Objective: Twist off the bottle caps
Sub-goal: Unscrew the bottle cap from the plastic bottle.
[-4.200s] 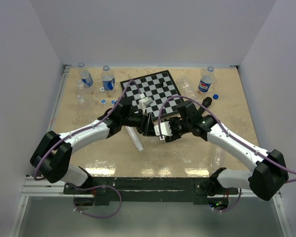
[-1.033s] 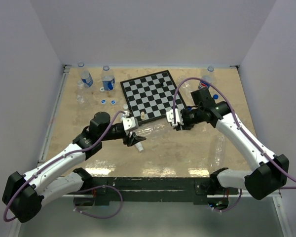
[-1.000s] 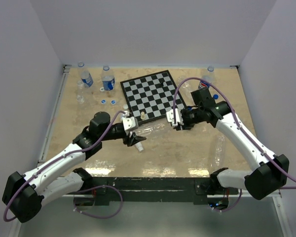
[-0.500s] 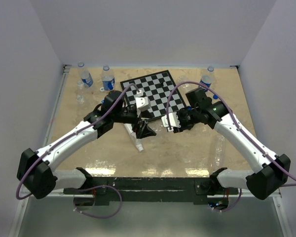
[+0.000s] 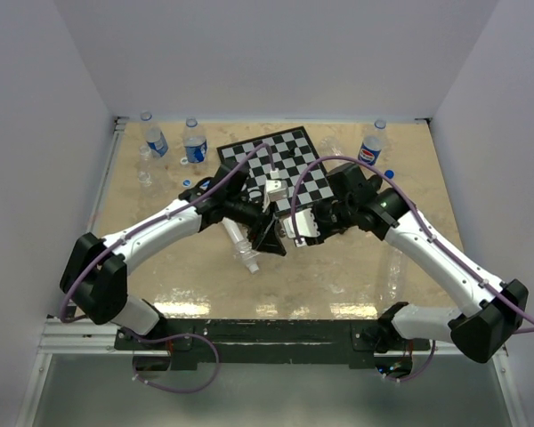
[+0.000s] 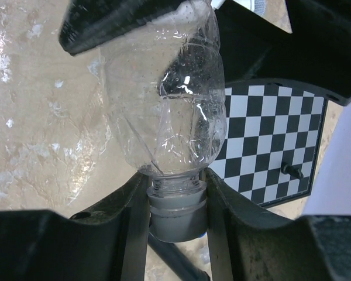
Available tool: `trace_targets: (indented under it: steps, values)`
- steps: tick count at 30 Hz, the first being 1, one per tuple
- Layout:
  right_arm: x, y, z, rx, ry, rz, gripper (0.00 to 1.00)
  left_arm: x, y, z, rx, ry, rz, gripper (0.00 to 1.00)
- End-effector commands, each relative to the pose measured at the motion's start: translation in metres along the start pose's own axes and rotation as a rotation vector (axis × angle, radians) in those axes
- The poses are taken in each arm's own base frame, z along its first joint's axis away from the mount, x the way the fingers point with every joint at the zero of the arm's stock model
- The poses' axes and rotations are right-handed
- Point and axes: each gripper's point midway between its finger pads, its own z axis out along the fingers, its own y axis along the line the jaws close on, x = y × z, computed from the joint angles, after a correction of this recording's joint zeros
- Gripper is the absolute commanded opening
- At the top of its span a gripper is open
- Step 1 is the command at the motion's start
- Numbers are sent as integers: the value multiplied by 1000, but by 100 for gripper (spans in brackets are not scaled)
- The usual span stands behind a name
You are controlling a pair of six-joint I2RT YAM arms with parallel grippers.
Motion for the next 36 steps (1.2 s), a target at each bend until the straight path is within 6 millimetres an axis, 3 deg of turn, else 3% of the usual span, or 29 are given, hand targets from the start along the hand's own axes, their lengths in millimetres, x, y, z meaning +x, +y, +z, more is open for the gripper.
trace_targets:
  steps: [1, 2, 3, 5, 8, 10, 12, 18, 20, 21, 25, 27, 30, 32, 36]
  values:
    - [-23, -23, -15, 109, -66, -29, 5, -4, -14, 6, 73, 11, 26, 51]
    - [-24, -24, -15, 113, -71, -26, 6, -3, -12, 7, 67, 12, 31, 37]
    - [-24, -24, -15, 118, -75, -21, 7, -2, -10, 6, 56, 12, 40, 30]
    - [-26, -25, -16, 133, -84, 1, 13, 0, -9, 5, 39, 8, 70, 25]
    - [-29, -24, -17, 153, -111, 54, 28, 0, -4, -2, -35, -9, 144, 20]
    - [-32, -25, -19, 173, -129, 108, 52, 5, 2, -9, -114, -21, 198, 18]
    - [-31, -27, -24, 198, -129, 157, 69, 7, 9, -20, -213, -38, 260, 15]
    - [-39, -37, -58, 233, -328, 276, 88, 15, 34, -67, -564, -96, 451, 12]
    - [-51, -35, -59, 190, -426, 320, 91, 10, 28, -83, -641, -173, 532, 10]
    - [-59, -30, -57, 142, -496, 371, 97, 5, 24, -88, -658, -214, 577, 9]
    - [-84, -16, -46, -61, -707, 519, 98, 4, 22, -96, -704, -252, 615, 8]
    - [-86, -8, -38, -173, -763, 561, 98, 5, 24, -96, -705, -243, 609, 7]
    - [-80, -14, -21, -254, -767, 638, 98, 9, 29, -92, -702, -217, 591, 7]
    - [-74, -16, -7, -278, -733, 675, 93, 10, 30, -91, -698, -214, 589, 7]
    - [-84, -16, 13, -312, -695, 675, 77, 12, 31, -88, -685, -211, 580, 7]
